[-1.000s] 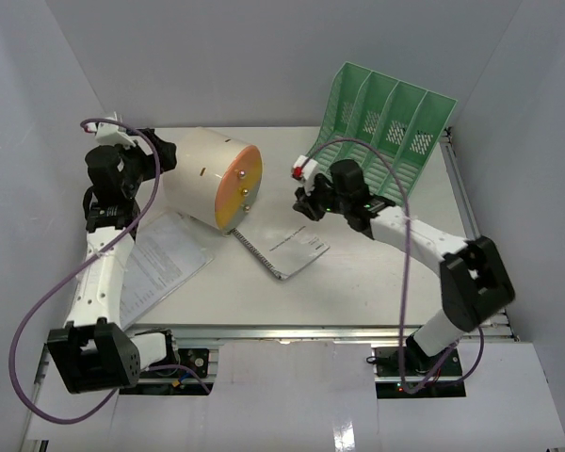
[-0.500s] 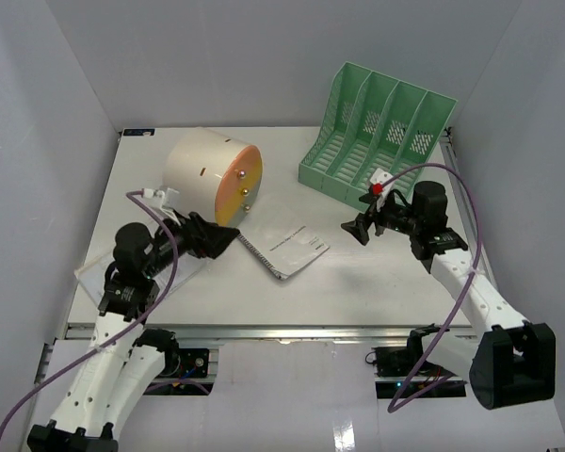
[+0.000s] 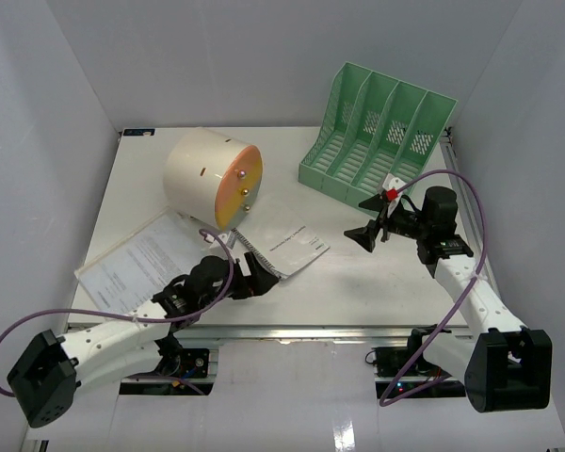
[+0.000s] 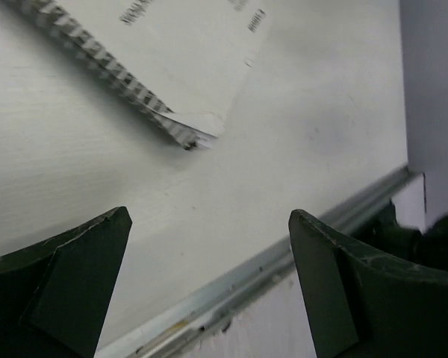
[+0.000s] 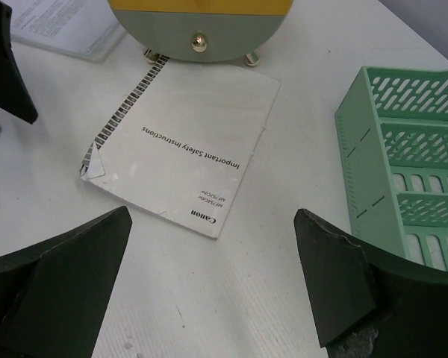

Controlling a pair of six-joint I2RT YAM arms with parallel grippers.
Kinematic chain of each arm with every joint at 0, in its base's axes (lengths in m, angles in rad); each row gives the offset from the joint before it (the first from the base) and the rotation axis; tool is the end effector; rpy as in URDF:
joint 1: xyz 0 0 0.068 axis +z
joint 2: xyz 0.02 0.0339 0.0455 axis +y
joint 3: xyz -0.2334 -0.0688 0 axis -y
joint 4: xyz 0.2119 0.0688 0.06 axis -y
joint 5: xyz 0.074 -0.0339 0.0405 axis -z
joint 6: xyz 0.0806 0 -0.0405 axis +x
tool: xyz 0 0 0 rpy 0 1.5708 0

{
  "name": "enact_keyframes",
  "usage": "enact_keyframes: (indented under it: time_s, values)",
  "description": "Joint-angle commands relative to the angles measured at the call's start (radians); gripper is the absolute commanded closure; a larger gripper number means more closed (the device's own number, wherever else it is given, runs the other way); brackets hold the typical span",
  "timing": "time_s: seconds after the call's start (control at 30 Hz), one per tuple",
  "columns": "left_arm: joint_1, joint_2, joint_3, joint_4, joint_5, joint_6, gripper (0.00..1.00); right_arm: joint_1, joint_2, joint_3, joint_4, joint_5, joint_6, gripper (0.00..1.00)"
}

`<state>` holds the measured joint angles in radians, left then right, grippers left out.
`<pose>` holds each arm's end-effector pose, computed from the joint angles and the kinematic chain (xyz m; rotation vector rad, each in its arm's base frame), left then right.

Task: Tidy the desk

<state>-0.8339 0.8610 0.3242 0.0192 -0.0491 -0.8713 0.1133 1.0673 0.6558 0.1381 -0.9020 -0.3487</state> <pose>0.1474 -0.1565 0.1573 -0.0739 2.2414 -0.9454 0.2362 0.0905 0.2547 -0.9827 1.4905 0.6568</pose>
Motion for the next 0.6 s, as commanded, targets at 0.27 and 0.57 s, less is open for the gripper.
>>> enact_keyframes:
  time_s: [0.27,0.57]
  values:
    - [-0.004,0.38,-0.038,0.413,-0.35,-0.306,0.03,-0.018,0.01,-0.01,0.05,-0.059,0.006,0.04]
    - [0.01,0.661,0.072,0.5,-0.282,-0.409,0.15,-0.028,0.007,-0.013,0.053,-0.059,0.005,0.04]
